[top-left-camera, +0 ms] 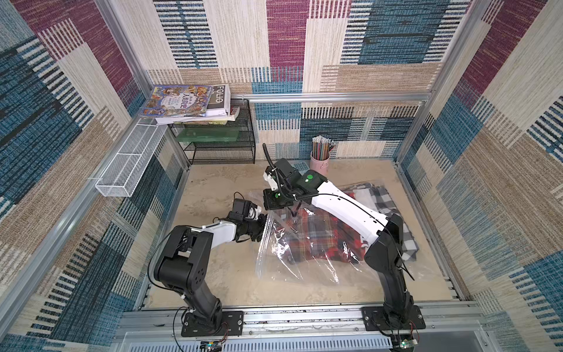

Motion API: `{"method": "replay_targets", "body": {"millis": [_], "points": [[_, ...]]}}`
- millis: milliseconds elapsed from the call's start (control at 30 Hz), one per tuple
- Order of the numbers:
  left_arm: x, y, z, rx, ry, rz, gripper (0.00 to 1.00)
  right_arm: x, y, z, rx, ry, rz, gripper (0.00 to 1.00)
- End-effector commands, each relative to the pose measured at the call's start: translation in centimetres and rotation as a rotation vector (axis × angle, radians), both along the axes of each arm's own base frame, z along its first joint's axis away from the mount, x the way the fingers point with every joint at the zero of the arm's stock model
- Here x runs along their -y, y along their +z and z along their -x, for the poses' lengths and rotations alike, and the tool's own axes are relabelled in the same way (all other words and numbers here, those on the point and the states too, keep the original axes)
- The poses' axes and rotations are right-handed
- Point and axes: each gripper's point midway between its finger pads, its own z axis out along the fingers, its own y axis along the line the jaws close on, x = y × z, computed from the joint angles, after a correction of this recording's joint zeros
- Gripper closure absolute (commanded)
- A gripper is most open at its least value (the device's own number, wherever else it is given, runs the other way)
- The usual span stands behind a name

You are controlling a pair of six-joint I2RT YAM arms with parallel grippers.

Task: Take the shirt out of the vacuum bag
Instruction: Open the vacuum bag at the center of the board, then take out the shirt from the vacuum bag.

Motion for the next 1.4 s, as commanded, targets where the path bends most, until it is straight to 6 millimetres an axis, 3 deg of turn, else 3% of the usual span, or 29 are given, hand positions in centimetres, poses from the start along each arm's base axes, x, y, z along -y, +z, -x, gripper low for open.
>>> {"method": "replay_targets", "body": {"millis": [0, 167, 300, 467, 800, 1000, 1367], "points": [[1.3, 0.2, -0.8, 0.051, -0.046, 0.020, 0.34, -0.5, 0.9, 0.0, 0.014, 0.005, -0.035, 1.00], [2.3, -1.8, -0.9, 0.020, -0.079, 0.037, 0.36, -0.7, 1.2, -0.1, 0.020, 0.009, -0.044, 1.00], [2.7, -1.6, -1.0, 0.037, -0.093, 0.034, 0.42, -0.6, 0.9, -0.1, 0.016, 0.010, -0.039, 1.00], [2.7, -1.4, -1.1, 0.042, -0.109, 0.019, 0.72, -0.8, 0.8, -0.1, 0.017, 0.016, -0.041, 1.00], [2.5, -0.2, -1.3, 0.056, -0.139, -0.024, 0.99, -0.7, 0.3, -0.3, 0.016, 0.019, -0.030, 1.00], [1.6, 0.9, -0.7, 0.055, -0.141, -0.076, 1.00, 0.4, -0.6, -0.9, 0.007, -0.004, -0.011, 1.00], [-0.4, 0.5, 0.9, 0.006, -0.104, -0.110, 1.00, 3.5, -2.8, -2.3, -0.010, -0.075, 0.032, 1.00]]}}
